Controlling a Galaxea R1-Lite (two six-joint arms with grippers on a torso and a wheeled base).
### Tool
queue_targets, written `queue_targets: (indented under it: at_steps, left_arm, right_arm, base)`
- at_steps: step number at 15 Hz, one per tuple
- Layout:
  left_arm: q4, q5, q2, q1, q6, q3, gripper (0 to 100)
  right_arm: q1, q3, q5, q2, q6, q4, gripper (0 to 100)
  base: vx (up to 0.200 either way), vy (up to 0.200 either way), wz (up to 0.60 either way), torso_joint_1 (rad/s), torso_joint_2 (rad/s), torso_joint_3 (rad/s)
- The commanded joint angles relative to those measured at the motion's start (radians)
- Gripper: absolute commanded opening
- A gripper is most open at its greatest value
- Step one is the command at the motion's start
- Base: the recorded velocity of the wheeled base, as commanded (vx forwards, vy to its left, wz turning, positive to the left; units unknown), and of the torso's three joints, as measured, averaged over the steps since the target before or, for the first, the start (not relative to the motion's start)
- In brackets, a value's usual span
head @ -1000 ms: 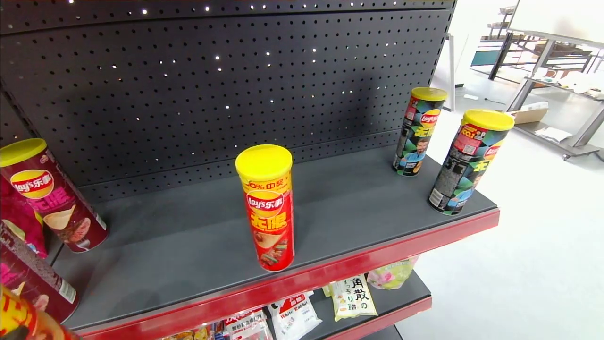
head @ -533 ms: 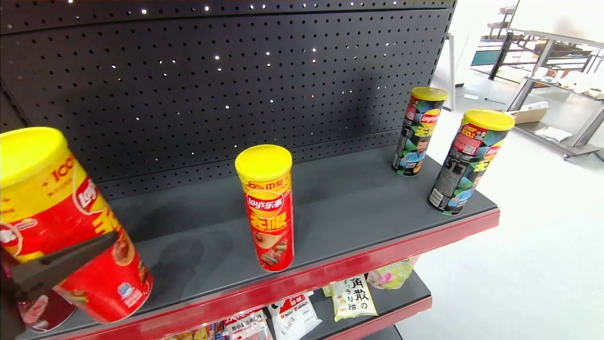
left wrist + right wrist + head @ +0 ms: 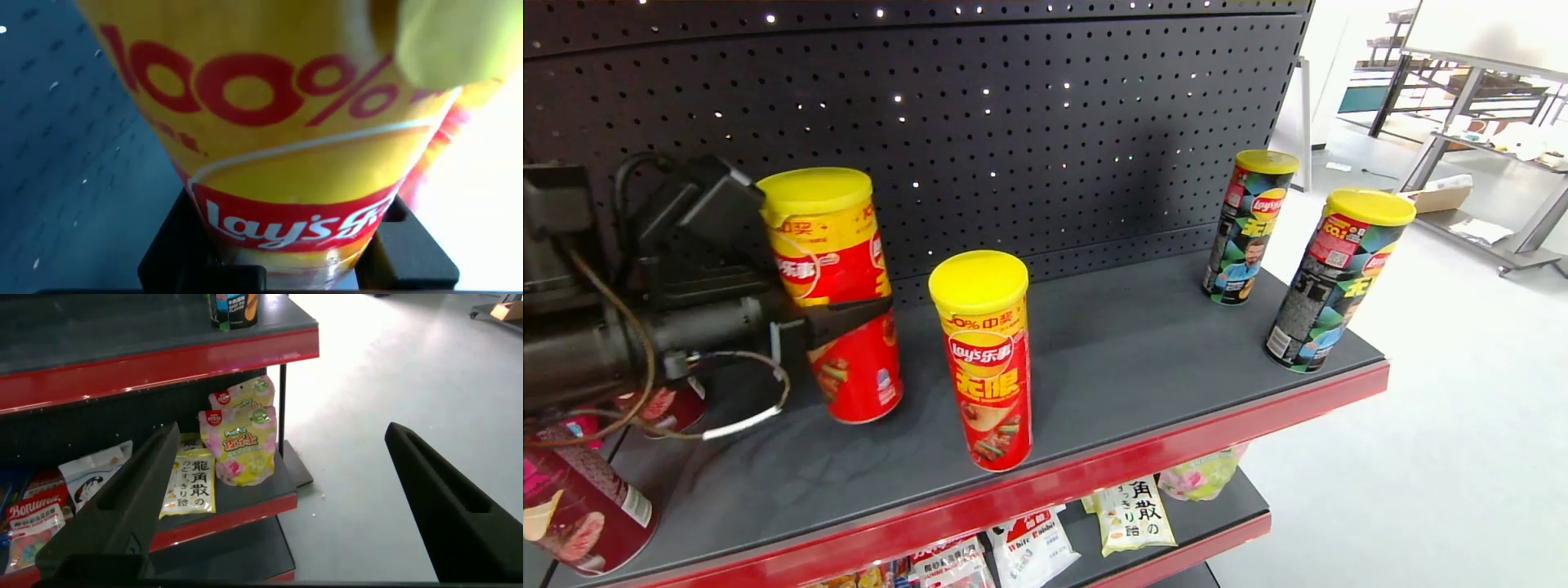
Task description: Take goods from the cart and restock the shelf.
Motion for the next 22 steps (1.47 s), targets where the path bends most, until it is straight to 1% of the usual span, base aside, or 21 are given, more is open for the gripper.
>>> queue_targets:
  at_steps: [1,2,3,6,7,8,9,10,13,14,15,17,20,21,22]
  left_arm:
    - [-0.071,0.002,0.243,-0.027,-0.002,-0.137,0]
    - [-0.071,0.002,0.270,-0.027,-0.002,-0.163,0]
    - [-0.071,0.003,0.299,-0.033,-0.009,-0.195,0]
    - [-0.091,0.003,0.368,-0.035,-0.063,-0.261,0]
    - [-0.112,0.003,0.383,-0.035,-0.077,-0.269,0]
    - [-0.166,0.029,0.415,-0.038,-0.097,-0.272,0]
    - [-0.180,0.042,0.432,-0.044,-0.101,-0.270,0]
    - [-0.192,0.042,0.441,-0.050,-0.105,-0.270,0]
    - [-0.246,0.042,0.472,-0.076,-0.135,-0.272,0]
    - [-0.316,0.043,0.500,-0.102,-0.184,-0.272,0]
    - [-0.344,0.049,0.512,-0.111,-0.198,-0.272,0]
    - [-0.348,0.066,0.516,-0.113,-0.200,-0.270,0]
    - [-0.348,0.066,0.515,-0.111,-0.193,-0.267,0]
    - [-0.348,0.066,0.515,-0.111,-0.187,-0.269,0]
    - [-0.347,0.065,0.515,-0.111,-0.160,-0.269,0]
  right_arm:
    - [0.000,0.000,0.000,0.001,0.000,-0.001,100]
    - [0.000,0.000,0.000,0.001,0.000,0.000,100]
    - [0.000,0.000,0.000,0.001,0.000,-0.001,100]
    - [0.000,0.000,0.000,0.001,0.000,-0.001,100]
    - [0.000,0.000,0.000,0.001,0.000,-0.001,100]
    - [0.000,0.000,0.000,0.001,0.000,-0.001,100]
    - [0.000,0.000,0.000,0.001,0.000,0.000,100]
    - [0.000,0.000,0.000,0.001,0.000,-0.001,100]
    - [0.000,0.000,0.000,0.001,0.000,0.000,100]
    - [0.000,0.000,0.000,0.001,0.000,-0.001,100]
    - [0.000,0.000,0.000,0.001,0.000,-0.001,100]
    - [0.000,0.000,0.000,0.001,0.000,-0.001,100]
    - [0.000,0.000,0.000,0.001,0.000,0.000,100]
    - [0.000,0.000,0.000,0.001,0.000,0.000,100]
    - [0.000,0.000,0.000,0.001,0.000,0.000,100]
  base:
    - [0.000,0.000,0.00,0.000,0.00,0.000]
    - [0.000,0.000,0.00,0.000,0.00,0.000]
    - [0.000,0.000,0.00,0.000,0.00,0.000]
    - [0.000,0.000,0.00,0.000,0.00,0.000]
    - [0.000,0.000,0.00,0.000,0.00,0.000]
    - [0.000,0.000,0.00,0.000,0.00,0.000]
    - [0.000,0.000,0.00,0.000,0.00,0.000]
    - [0.000,0.000,0.00,0.000,0.00,0.000]
    - [0.000,0.000,0.00,0.000,0.00,0.000]
    - [0.000,0.000,0.00,0.000,0.00,0.000]
    - [0.000,0.000,0.00,0.000,0.00,0.000]
    - [0.000,0.000,0.00,0.000,0.00,0.000]
    - [0.000,0.000,0.00,0.000,0.00,0.000]
    - [0.000,0.000,0.00,0.000,0.00,0.000]
    - [0.000,0.000,0.00,0.000,0.00,0.000]
